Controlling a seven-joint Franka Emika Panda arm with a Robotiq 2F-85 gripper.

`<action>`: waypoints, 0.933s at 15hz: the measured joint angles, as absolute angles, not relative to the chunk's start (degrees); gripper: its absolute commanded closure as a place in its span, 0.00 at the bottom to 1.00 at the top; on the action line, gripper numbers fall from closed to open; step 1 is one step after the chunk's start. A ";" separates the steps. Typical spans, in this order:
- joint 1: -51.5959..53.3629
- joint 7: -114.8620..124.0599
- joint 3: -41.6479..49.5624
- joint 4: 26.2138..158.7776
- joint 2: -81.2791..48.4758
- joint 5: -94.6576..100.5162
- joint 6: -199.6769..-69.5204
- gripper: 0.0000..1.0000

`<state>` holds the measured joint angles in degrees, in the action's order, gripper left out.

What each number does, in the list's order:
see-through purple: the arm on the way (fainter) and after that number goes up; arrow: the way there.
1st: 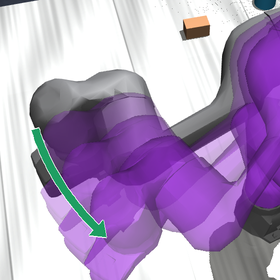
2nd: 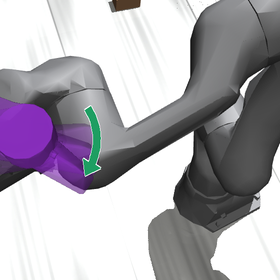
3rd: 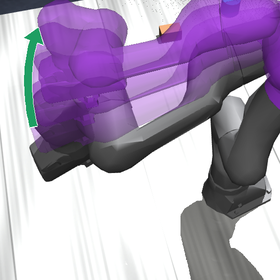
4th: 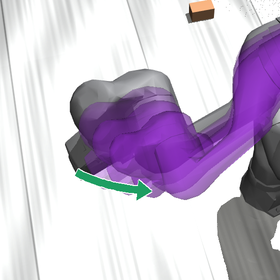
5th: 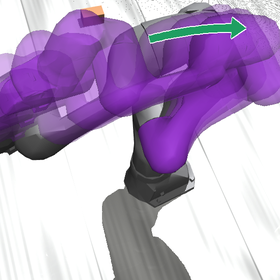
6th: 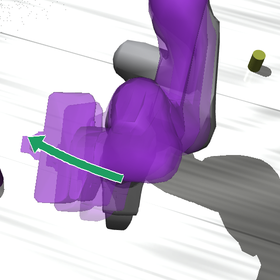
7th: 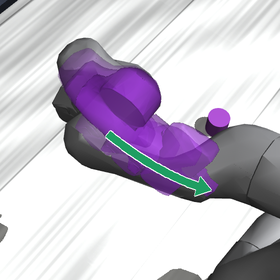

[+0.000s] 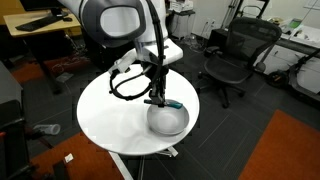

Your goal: Pick the marker and put it in the bowl

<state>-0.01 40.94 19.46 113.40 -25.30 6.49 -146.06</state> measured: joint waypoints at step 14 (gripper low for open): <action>-2.50 28.96 17.02 111.93 -26.58 6.18 -147.71 0.11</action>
<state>-2.50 28.96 17.02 111.93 -26.58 6.18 -147.71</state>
